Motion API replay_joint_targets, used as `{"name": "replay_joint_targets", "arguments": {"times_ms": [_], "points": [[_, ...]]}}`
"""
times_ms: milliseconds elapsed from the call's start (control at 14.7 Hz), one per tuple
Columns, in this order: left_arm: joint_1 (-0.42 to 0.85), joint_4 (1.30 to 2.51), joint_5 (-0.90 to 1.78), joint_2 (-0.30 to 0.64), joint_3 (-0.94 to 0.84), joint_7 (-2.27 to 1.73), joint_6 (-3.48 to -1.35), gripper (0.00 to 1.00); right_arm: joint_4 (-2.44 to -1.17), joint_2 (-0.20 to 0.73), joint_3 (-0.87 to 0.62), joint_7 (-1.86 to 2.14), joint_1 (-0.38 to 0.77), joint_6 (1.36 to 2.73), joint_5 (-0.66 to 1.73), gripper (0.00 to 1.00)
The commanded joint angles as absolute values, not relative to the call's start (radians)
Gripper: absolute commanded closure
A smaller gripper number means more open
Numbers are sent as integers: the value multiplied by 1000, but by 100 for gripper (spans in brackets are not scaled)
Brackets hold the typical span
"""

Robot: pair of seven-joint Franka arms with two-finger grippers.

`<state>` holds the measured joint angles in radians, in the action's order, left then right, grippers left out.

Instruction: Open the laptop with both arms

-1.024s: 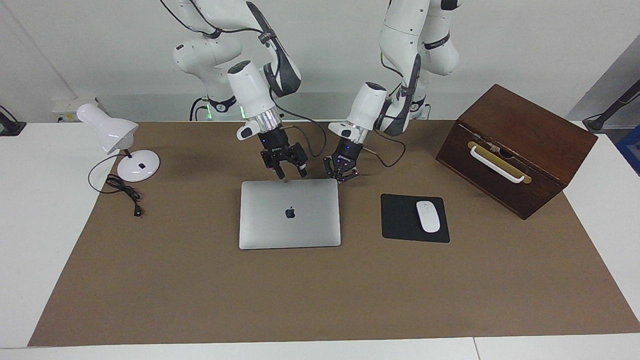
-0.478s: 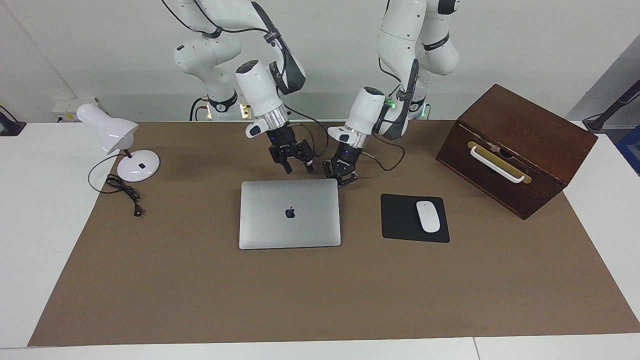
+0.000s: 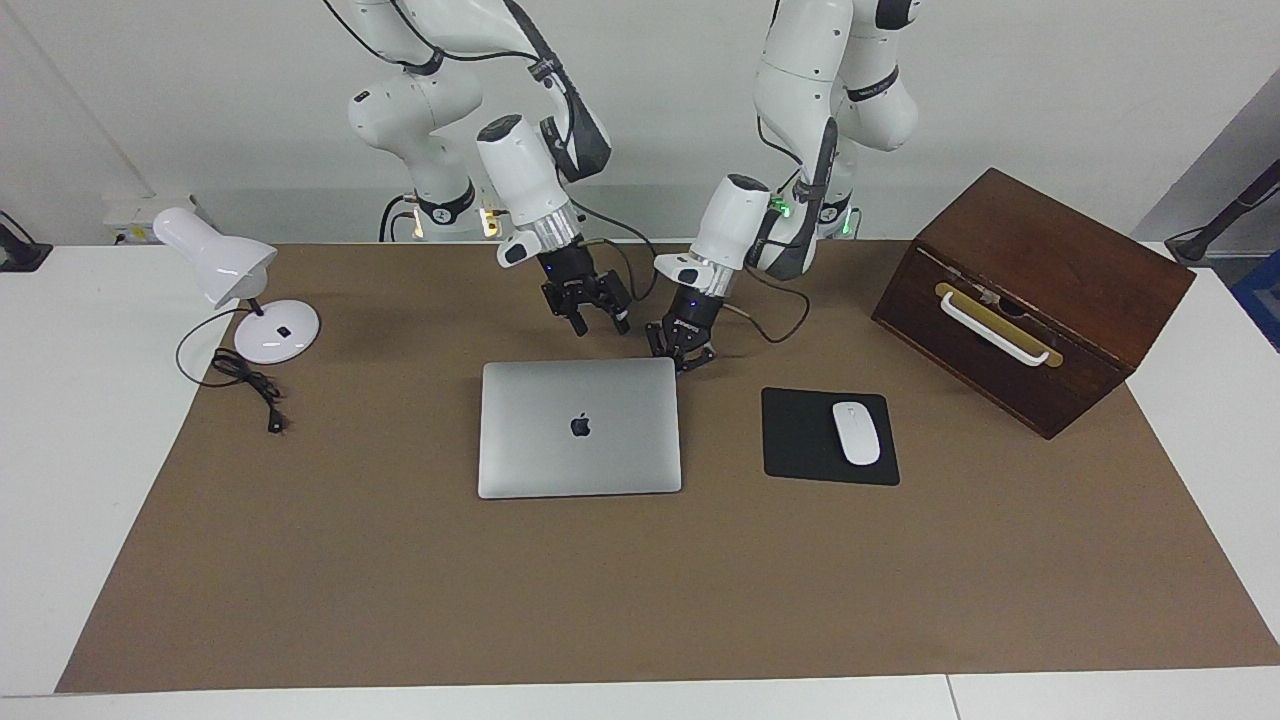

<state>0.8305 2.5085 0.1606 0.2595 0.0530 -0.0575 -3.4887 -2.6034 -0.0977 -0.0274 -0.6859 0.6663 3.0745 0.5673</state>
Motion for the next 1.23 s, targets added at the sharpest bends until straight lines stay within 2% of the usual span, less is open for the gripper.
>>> {"name": "replay_joint_targets", "arguments": {"times_ms": [0, 1160], "points": [[824, 2490, 144, 299, 60, -46, -3504, 100, -2654, -140, -29, -704, 680, 3100, 589, 0], [833, 2490, 146, 321, 60, -40, -3505, 100, -2635, -106, -28, -686, 663, 3091, 589, 0]]}}
